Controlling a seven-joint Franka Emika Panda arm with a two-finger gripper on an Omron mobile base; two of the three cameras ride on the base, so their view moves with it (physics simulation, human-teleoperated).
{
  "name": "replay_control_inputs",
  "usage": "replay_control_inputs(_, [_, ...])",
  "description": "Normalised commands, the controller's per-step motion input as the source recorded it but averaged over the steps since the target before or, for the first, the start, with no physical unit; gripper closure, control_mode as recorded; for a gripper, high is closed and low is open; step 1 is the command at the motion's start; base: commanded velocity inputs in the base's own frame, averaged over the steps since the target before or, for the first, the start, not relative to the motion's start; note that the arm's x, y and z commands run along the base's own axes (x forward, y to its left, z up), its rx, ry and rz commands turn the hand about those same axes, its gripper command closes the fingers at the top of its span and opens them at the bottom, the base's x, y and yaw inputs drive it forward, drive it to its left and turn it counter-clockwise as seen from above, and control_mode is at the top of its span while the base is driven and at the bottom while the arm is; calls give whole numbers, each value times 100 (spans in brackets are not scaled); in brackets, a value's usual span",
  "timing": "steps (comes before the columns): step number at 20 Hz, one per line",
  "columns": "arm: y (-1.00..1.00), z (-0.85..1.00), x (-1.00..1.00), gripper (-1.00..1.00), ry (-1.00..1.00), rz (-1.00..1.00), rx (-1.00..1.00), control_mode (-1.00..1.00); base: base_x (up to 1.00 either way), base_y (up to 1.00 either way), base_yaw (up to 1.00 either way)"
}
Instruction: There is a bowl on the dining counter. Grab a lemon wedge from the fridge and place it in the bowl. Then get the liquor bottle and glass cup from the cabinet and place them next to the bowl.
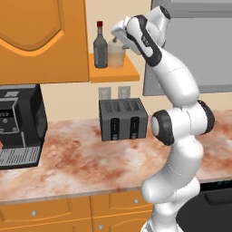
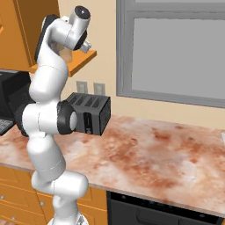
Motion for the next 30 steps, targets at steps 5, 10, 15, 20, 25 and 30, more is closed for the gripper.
replay_control_inputs(5, [-11, -2, -4, 100, 0, 4, 0, -100, 0, 0, 0])
replay_control_inputs(10, [-26, 11, -4, 100, 5, 0, 3, -100, 0, 0, 0])
replay_control_inputs(15, [-29, 19, 0, 100, 5, 0, 3, -100, 0, 0, 0])
replay_control_inputs(20, [-31, 23, -9, 100, 3, 0, 3, -100, 0, 0, 0])
replay_control_inputs(25, [-37, 28, -43, 100, 0, -2, 2, -100, 0, 0, 0])
replay_control_inputs(30, [-41, 26, -70, 100, 0, -6, 2, -100, 0, 0, 0])
